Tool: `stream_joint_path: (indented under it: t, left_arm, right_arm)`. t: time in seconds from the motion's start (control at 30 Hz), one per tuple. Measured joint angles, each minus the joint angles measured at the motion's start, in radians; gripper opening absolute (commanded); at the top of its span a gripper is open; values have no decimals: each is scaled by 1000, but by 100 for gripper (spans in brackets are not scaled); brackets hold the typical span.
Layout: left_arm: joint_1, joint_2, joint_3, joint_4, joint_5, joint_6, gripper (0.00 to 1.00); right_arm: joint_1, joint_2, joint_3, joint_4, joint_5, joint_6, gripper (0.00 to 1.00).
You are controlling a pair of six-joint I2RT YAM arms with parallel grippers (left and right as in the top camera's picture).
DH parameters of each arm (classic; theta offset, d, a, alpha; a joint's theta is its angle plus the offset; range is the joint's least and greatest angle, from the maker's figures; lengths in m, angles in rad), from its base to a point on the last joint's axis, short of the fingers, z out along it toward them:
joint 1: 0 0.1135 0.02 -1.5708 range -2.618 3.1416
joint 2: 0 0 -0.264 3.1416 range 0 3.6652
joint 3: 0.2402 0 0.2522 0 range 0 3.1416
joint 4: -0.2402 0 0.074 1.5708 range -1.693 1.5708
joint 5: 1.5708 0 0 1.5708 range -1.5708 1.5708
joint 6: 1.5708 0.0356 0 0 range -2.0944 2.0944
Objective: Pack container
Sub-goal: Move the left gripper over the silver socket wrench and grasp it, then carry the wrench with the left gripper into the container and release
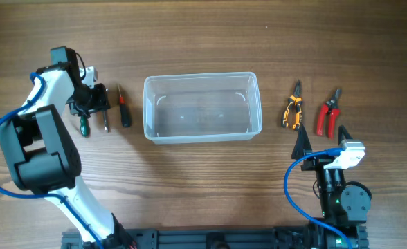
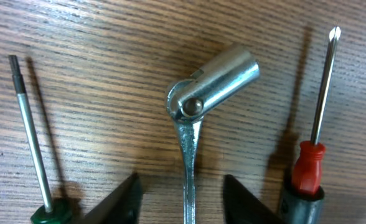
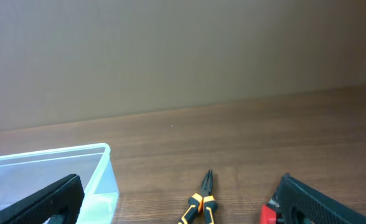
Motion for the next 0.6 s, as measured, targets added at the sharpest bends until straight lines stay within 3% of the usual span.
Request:
stream_joint_path:
  t: [0.1, 0.2, 0.6]
  left_arm:
    - [0, 3, 2, 2, 0, -28, 22]
    - [-5, 5, 2, 3, 0, -51, 4]
    - [-34, 5, 9, -8, -38, -107, 4]
  right_arm:
    - [0, 0, 0, 0, 0, 0, 100]
    - [0, 0, 0, 0, 0, 0, 100]
    - [0, 0, 0, 0, 0, 0, 100]
